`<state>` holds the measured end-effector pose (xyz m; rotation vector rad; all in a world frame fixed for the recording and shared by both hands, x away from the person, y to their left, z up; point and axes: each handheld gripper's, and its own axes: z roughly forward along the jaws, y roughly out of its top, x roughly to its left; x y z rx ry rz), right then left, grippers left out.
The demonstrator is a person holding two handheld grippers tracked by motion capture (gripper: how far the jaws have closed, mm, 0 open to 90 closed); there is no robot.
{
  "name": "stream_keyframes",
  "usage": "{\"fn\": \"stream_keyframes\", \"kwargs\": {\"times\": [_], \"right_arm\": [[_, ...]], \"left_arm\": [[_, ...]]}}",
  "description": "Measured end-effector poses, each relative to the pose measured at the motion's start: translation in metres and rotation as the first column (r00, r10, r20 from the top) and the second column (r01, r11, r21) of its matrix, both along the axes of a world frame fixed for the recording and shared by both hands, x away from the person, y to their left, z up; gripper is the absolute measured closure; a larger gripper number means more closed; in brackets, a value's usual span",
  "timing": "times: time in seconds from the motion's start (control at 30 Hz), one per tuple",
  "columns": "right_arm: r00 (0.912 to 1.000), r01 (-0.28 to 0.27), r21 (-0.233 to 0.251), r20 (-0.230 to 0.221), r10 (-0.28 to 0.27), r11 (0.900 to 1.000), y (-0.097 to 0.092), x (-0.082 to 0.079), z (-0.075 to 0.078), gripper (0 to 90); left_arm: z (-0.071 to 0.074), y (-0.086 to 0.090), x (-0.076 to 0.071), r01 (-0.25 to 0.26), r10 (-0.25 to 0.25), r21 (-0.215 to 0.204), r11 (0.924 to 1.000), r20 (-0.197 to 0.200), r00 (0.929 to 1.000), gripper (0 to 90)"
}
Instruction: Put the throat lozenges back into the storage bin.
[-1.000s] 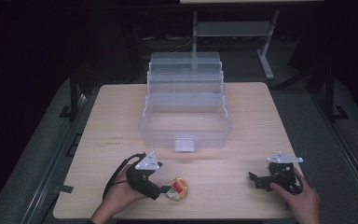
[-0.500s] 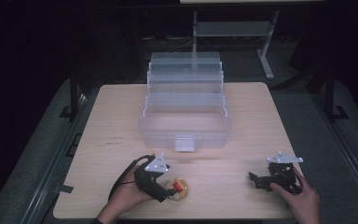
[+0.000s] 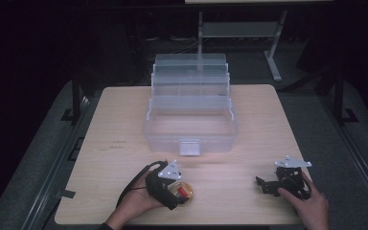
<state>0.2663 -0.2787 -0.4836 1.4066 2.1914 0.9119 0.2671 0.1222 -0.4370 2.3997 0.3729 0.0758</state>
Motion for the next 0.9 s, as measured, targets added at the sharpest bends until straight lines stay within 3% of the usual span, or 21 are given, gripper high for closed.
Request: {"fn": "stream_keyframes", "kwargs": {"times": [0.57, 0.77, 0.9], "right_arm": [[1.0, 0.0, 0.0, 0.0, 0.0, 1.0, 0.0, 0.0, 0.0, 0.0], [1.0, 0.0, 0.0, 0.0, 0.0, 1.0, 0.0, 0.0, 0.0, 0.0], [1.0, 0.0, 0.0, 0.0, 0.0, 1.0, 0.0, 0.0, 0.0, 0.0]], "left_arm": [[-0.008, -0.013, 0.0, 0.039, -0.038, 0.059, 0.9975, -0.014, 0.9992, 11.9], [-0.012, -0.016, -0.001, 0.049, -0.047, 0.092, 0.9946, -0.018, 0.9987, 11.7], [-0.013, -0.017, 0.0, 0.066, -0.064, 0.136, 0.9885, -0.019, 0.9977, 11.7]]}}
